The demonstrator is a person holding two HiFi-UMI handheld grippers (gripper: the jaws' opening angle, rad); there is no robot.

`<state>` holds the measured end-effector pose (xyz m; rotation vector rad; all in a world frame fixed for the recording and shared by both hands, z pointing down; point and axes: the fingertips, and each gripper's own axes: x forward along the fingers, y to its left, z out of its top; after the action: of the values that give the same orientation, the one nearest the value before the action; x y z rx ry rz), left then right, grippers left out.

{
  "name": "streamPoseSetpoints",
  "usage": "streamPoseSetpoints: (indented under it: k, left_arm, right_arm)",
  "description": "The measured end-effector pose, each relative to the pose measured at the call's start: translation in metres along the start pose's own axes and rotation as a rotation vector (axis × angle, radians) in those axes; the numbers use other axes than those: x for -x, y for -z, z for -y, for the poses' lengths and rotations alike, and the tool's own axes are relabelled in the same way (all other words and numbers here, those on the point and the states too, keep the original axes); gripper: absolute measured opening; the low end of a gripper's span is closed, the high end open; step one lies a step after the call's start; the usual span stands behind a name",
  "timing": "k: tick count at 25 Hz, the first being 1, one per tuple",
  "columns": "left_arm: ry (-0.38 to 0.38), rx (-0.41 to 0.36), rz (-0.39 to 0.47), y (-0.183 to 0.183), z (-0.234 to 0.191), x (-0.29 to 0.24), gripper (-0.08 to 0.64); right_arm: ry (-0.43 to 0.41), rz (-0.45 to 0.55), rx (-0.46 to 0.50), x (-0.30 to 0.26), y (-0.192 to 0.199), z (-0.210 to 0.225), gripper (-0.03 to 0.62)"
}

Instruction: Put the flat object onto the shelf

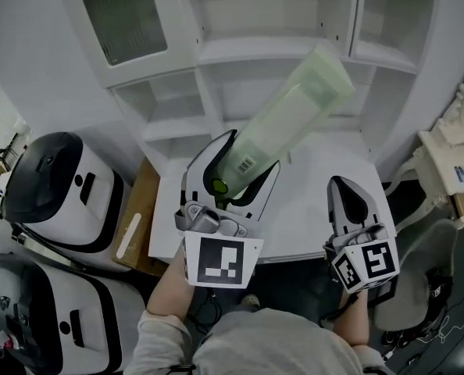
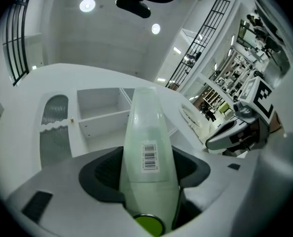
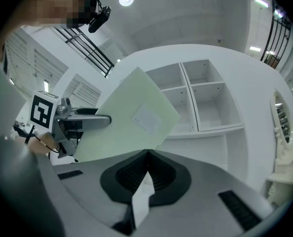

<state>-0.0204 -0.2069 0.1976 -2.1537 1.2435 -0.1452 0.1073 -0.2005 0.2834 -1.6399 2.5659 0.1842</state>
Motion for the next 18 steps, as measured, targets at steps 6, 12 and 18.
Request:
streamPoseSetpoints:
  k: [6,12,18]
  left_arm:
    - [0.069,-0.138,0.031,-0.006,-0.009,-0.007,0.295]
    - [0.109,-0.388,0.06,-0.017,-0.016,-0.014,0.293]
    - [0.127,-0.612,0.087,-0.025,-0.016,-0.029,0.293]
  right_arm:
    - [0.04,0.008,0.002,-0.012,0.002,-0.009,0.009]
    - [0.062,0.014,0.02,-0.022,0.003,-0.022,0.009]
    - [0.09,0.02,0.018,-0.024,0.0,-0.017,0.009]
